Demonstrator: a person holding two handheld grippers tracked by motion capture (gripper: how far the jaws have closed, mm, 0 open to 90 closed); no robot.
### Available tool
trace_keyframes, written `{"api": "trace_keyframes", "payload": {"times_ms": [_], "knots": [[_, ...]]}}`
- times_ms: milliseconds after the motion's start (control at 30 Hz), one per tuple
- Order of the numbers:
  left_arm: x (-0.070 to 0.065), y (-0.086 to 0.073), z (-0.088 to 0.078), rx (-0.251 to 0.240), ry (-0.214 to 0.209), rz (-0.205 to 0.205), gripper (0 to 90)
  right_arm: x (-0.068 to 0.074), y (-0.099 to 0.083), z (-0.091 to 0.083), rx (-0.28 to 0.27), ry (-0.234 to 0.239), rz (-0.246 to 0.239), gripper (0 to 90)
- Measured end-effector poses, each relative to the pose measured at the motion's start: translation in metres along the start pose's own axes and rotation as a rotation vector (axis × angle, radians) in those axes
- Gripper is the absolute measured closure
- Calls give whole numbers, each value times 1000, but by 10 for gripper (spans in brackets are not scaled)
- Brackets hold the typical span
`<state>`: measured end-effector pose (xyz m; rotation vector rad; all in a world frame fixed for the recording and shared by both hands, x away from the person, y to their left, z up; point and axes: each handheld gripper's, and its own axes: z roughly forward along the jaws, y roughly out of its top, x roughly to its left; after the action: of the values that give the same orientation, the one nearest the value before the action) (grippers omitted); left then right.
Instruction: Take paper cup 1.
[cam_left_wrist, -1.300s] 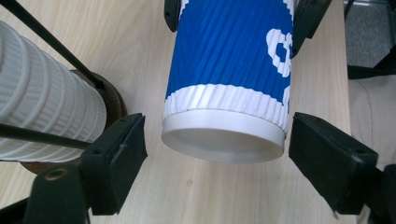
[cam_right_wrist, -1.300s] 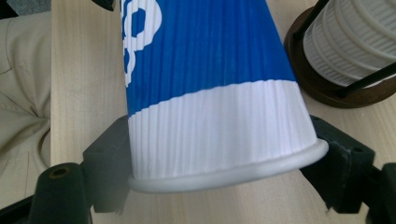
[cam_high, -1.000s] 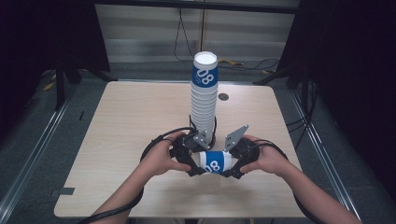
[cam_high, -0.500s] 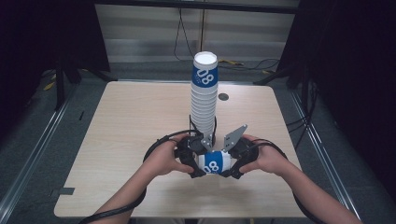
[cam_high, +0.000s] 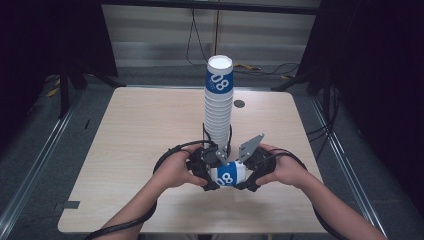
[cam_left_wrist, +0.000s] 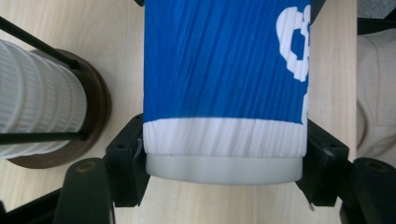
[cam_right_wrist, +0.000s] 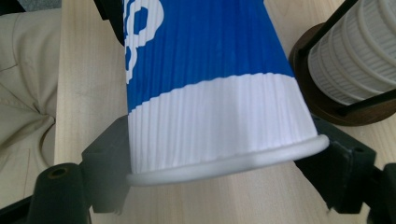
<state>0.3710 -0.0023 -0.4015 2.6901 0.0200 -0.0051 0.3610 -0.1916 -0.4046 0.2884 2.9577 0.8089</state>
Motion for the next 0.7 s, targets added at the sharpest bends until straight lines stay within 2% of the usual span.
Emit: {"api": "trace_keyframes", "payload": {"times_ms": [100, 167, 200, 433, 467, 533, 633, 700], "knots": [[-1, 0, 1, 13, -3, -6, 310, 1, 1, 0, 3, 2, -4, 186], [0, 0, 1, 31, 0, 19, 311, 1, 2, 1, 6, 0, -15, 186], [-1, 0, 2, 29, -2, 3, 311, 2, 3, 1, 7, 1, -15, 187], [-2, 0, 1, 53, -4, -4, 312, 2, 4, 2, 4, 2, -25, 186], [-1, 0, 1, 54, 0, 4, 311, 3, 4, 2, 7, 0, -24, 186], [-3, -1, 0, 37, 3, -11, 312, 3, 5, 2, 3, -1, -22, 184], [-2, -3, -2, 27, -5, -4, 311, 3, 3, 2, -17, 9, -16, 166], [-2, -5, -3, 5, -11, -16, 310, 3, 2, 2, -31, 11, -16, 159]]}}
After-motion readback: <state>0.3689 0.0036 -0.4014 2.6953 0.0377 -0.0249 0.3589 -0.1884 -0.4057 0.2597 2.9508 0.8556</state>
